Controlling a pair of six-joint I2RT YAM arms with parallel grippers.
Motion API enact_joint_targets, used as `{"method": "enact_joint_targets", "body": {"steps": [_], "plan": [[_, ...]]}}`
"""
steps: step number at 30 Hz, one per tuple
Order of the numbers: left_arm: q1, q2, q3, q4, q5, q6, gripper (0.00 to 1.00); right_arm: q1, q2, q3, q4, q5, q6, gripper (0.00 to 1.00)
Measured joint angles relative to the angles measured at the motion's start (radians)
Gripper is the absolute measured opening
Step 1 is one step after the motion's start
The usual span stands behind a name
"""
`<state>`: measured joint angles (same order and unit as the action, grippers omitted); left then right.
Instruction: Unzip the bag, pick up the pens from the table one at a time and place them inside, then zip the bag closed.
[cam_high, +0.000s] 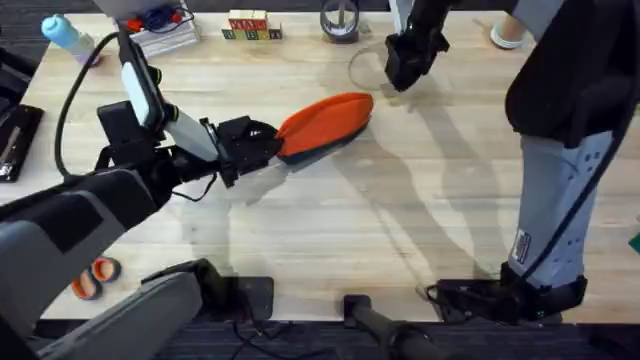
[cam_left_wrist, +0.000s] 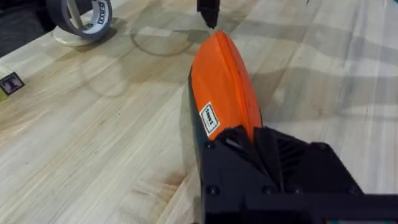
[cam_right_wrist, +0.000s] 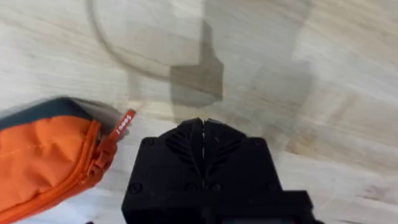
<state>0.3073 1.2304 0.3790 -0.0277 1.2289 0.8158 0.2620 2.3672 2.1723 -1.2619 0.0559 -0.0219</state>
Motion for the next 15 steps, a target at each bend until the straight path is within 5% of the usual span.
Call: {"method": "enact_joint_targets", "body": {"steps": [15], "plan": [[0.002,0.0,0.0,-0.046,-0.005,0.0,0.041,0.04,-0.117,0.002,-0.046,0.0,0.018,0.033]]}}
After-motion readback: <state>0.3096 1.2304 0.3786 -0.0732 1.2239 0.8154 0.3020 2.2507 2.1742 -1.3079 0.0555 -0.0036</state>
